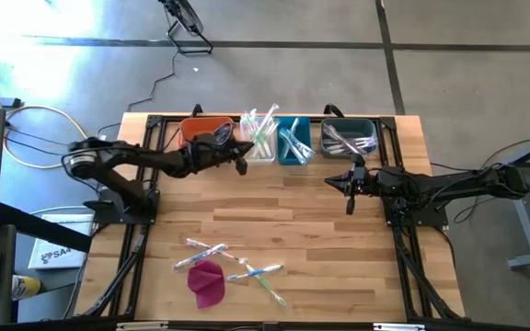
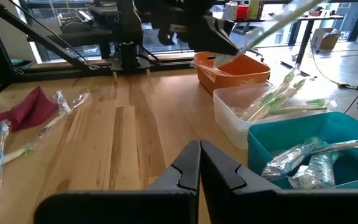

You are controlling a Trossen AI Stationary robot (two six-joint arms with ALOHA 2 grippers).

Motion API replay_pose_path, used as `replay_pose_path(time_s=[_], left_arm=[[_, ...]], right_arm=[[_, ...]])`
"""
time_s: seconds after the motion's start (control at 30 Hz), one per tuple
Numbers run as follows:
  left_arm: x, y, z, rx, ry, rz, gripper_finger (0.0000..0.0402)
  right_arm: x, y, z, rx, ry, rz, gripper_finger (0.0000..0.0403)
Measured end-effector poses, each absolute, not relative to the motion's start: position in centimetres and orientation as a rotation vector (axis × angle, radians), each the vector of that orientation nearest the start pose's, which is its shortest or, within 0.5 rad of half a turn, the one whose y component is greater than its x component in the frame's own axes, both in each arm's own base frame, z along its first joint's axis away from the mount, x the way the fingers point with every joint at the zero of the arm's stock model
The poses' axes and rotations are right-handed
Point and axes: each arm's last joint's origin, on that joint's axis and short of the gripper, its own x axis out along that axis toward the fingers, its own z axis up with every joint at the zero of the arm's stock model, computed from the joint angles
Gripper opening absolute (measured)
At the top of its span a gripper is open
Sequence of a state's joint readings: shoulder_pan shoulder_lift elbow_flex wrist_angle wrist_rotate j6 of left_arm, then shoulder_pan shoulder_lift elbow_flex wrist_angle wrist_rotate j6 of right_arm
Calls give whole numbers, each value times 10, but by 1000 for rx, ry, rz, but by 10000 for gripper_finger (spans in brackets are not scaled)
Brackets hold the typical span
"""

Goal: Pick & Place Toothbrushes
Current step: Put the green toothbrush into the transparent bin

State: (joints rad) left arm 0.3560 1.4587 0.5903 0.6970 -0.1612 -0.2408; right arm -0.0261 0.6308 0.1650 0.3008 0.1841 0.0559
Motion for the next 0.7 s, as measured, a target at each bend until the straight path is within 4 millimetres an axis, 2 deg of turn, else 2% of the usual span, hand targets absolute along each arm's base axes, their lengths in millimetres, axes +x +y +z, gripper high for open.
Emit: replay_pose_path(time_s=[0.3, 0.7], left_arm=[[280, 120, 169, -299, 114, 620, 0], [284, 123, 150, -295, 138, 711, 0]], right_arm=[[147, -9, 187, 42, 161, -214, 4], [147, -9, 186, 42, 164, -215, 4]])
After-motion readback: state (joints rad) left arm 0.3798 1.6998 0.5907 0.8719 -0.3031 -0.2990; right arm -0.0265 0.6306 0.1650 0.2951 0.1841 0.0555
